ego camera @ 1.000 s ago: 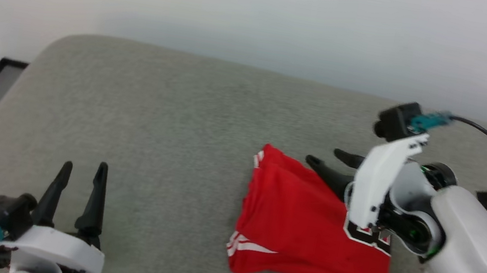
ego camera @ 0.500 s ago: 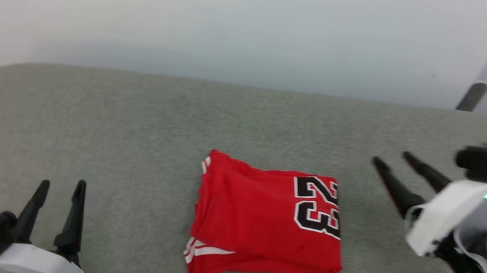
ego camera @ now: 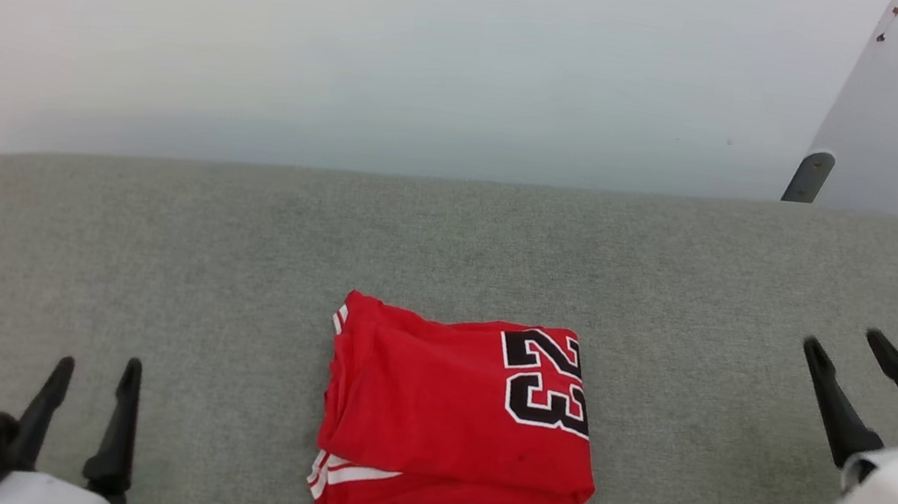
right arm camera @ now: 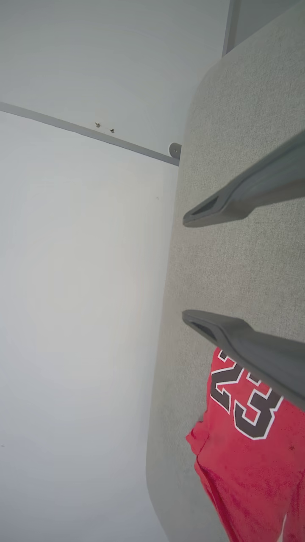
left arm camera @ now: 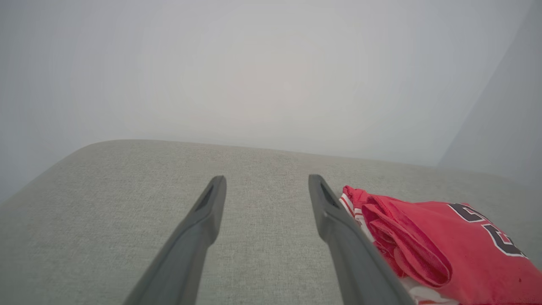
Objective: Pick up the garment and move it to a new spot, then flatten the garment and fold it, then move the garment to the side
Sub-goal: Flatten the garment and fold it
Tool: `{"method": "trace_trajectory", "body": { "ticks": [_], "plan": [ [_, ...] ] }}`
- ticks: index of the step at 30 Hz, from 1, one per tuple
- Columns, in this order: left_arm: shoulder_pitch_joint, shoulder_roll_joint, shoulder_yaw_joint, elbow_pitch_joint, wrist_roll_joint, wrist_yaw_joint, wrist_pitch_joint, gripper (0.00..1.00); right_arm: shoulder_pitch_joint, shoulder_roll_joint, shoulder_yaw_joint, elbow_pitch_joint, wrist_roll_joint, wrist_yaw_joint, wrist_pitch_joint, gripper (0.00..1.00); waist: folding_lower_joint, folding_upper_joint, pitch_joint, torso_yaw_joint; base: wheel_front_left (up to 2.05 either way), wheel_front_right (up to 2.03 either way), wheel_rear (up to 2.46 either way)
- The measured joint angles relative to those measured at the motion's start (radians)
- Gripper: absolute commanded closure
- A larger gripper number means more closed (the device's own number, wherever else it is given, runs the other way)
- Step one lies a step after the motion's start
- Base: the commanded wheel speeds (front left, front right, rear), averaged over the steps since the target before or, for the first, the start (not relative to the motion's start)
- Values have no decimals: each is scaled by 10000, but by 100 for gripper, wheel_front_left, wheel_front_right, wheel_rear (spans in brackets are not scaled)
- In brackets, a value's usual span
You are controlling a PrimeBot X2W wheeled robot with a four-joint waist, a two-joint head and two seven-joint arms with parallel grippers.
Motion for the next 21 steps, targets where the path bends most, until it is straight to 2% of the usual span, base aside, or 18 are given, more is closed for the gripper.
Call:
{"method": "trace_trajectory", "body": {
  "ticks": [8,21],
  "plan": [
    [280,199,257,10,12,52,-31,0,1033,-44,-1005,54,-422,0,-506,0,0,0,-149,-25,0,0,0],
    [409,337,587,-27,-119,21,-46,0,2598,326,-2610,-819,-997,0,-677,0,0,0,-227,87,0,0,0]
  ]
}}
